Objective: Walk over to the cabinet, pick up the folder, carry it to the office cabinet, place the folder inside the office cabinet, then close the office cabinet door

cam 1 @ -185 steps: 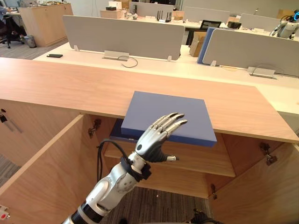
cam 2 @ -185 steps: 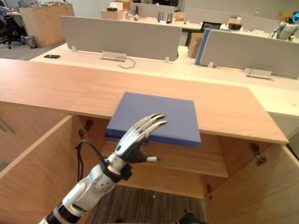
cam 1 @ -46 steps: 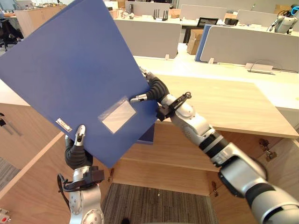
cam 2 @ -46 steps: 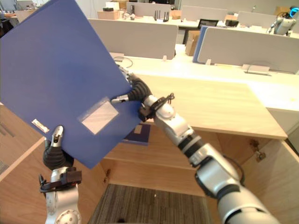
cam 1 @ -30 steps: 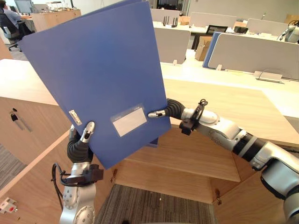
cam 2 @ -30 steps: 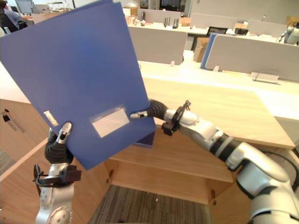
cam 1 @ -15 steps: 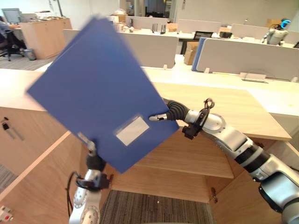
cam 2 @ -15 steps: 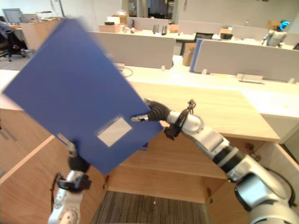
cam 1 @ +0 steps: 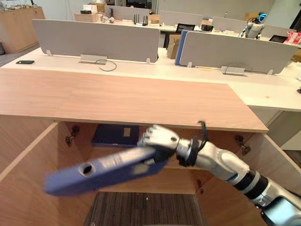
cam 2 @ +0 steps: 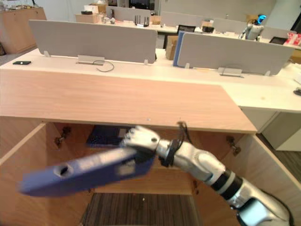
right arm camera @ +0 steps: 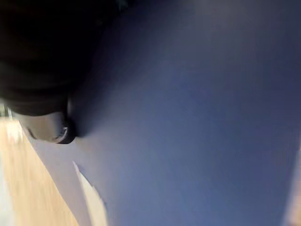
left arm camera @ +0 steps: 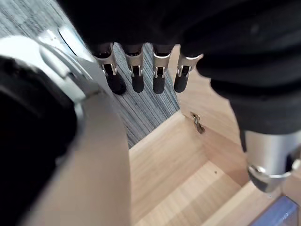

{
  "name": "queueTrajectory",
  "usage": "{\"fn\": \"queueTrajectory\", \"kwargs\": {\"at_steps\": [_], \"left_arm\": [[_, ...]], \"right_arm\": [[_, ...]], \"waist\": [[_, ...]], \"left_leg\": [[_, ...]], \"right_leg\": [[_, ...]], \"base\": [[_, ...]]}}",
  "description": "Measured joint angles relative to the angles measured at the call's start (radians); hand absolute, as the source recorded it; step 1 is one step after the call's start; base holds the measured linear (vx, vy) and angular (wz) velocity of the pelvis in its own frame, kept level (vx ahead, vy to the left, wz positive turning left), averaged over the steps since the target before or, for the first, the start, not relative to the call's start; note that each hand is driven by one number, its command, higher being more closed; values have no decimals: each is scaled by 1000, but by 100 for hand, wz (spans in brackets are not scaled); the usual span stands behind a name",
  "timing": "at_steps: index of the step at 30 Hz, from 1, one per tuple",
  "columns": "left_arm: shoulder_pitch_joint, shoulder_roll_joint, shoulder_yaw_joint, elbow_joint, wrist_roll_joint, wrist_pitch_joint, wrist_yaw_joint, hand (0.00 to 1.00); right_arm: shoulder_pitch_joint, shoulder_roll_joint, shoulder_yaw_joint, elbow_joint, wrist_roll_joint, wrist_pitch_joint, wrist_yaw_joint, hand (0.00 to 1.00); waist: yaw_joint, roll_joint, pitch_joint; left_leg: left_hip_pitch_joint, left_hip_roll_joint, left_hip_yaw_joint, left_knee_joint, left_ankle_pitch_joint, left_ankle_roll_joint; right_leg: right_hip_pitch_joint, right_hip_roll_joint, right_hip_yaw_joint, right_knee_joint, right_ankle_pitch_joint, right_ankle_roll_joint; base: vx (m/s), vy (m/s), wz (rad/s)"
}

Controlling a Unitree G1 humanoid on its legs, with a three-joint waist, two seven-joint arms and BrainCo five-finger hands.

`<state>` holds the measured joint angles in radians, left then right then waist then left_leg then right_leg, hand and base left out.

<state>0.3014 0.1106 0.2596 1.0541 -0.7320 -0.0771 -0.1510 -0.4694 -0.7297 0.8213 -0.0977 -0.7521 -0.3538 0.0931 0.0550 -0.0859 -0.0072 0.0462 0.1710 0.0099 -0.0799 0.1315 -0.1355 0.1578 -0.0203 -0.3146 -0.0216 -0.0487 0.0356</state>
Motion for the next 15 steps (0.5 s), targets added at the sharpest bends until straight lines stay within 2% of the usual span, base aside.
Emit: {"fn": "queueTrajectory", "kwargs": {"at_steps": [2,3,6,7,11,13,14,15], "left_arm": [[-13,1,43,17,21,5,9,0],[-27,-2,62,19,35,11,17,0],[-51,-11,81,36,55,15,27,0],[-54,-12,80,41,65,15,29,0],[-78,-10,75,50,101,16,37,0],[-98,-8,70,56,110,16,43,0],[-105,-6,52,56,112,15,47,0],[-114,-1,38,55,112,14,48,0]], "right_arm": [[17,-20,45,30,-23,-1,28,100],[21,-29,60,39,-23,-2,42,100],[53,-39,73,66,-22,8,60,100],[60,-39,72,78,-14,14,68,100],[85,-22,67,167,-3,32,83,100],[101,-1,68,240,-5,52,101,100],[117,7,72,282,-7,64,103,100],[129,23,73,335,-10,71,104,100]], "waist": [[7,-18,27],[9,-20,57],[13,-10,89],[16,-7,99],[34,-2,119],[38,0,121],[44,5,126],[50,3,130]], "left_leg": [[-48,12,-5,91,-32,-5],[-93,20,-3,189,-70,4],[-148,36,73,343,-121,64],[-147,41,96,365,-127,70],[-163,37,93,383,-131,66],[-183,25,81,366,-128,54],[-173,19,81,322,-120,24],[-160,5,91,285,-109,24]], "right_leg": [[0,11,-1,4,-3,-7],[1,17,-3,11,-3,-16],[25,21,-19,19,-15,-28],[34,21,-25,13,-25,-28],[28,19,-28,10,-33,-37],[-1,13,-27,11,-32,-35],[-14,7,-26,10,-26,-27],[-23,-7,-19,11,-19,-17]], "base": [[-1,-64,-1],[-49,-45,4],[-69,-22,16],[-71,0,20],[-29,34,7],[14,56,4],[67,96,-5],[87,118,-9]]}}
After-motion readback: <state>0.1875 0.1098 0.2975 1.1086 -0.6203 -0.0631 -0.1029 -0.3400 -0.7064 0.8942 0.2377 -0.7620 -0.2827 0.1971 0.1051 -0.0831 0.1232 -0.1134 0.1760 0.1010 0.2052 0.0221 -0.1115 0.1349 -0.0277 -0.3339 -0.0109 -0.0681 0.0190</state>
